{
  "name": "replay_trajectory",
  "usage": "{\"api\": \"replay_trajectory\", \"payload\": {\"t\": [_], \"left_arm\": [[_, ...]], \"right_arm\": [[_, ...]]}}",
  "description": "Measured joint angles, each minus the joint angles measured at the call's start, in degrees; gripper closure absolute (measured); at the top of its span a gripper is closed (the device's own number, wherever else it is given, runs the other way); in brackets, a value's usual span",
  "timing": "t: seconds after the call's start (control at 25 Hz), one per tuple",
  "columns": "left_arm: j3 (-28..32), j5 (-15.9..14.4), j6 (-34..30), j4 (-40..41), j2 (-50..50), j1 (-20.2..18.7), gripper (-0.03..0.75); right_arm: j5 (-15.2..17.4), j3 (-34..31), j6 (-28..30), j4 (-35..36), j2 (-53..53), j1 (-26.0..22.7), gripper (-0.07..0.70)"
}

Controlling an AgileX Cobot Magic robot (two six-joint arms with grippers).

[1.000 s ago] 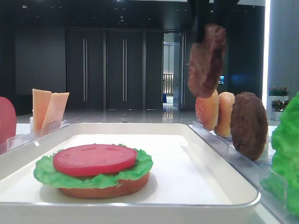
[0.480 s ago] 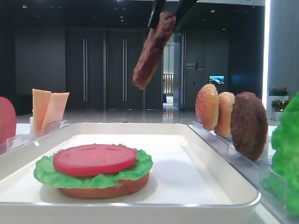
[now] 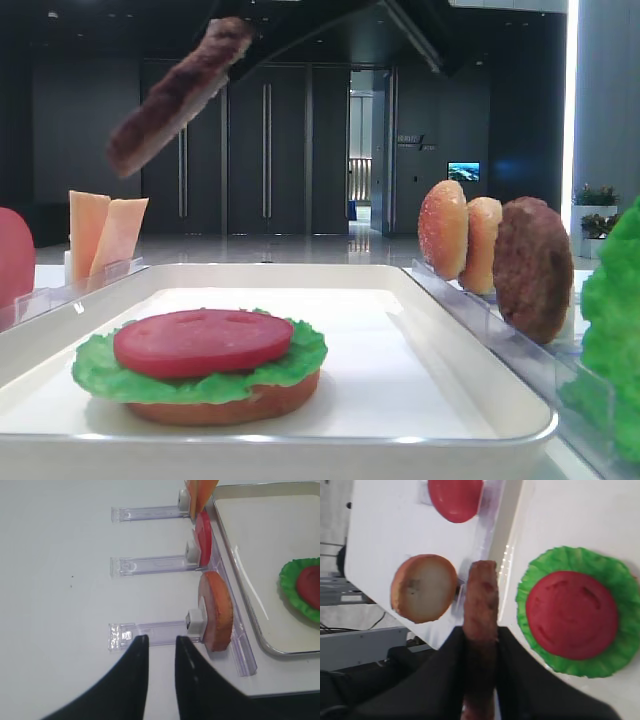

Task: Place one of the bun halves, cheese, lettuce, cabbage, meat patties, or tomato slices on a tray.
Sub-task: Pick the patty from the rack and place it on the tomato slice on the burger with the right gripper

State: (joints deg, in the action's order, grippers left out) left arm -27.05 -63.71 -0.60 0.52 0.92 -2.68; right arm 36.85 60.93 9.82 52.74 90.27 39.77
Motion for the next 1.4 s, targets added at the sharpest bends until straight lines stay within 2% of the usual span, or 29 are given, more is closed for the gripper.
{"api": "replay_trajectory", "payload": {"t": [0.12,0.24,0.32,0.4,1.4], "left_arm": [[0.00,0.00,0.00,0.00,0.00,0.00,0.575],[0.00,0.00,0.00,0.00,0.00,0.00,0.575],[0.00,0.00,0.00,0.00,0.00,0.00,0.575],[0.00,0.00,0.00,0.00,0.00,0.00,0.575],[0.00,0.00,0.00,0.00,0.00,0.00,0.575]], "right_arm": [[-1.10,-3.29,12.77,14.60,-0.02,-1.29,0.507],[-1.96,-6.48,23.40,25.70,-0.06,-2.59,0.507],[-1.96,-8.73,29.01,30.84,-0.06,-3.01,0.507],[-1.96,-10.38,31.63,33.39,0.00,-3.16,0.507],[-3.44,-11.90,36.51,39.65,9.18,-3.58,0.507]]}}
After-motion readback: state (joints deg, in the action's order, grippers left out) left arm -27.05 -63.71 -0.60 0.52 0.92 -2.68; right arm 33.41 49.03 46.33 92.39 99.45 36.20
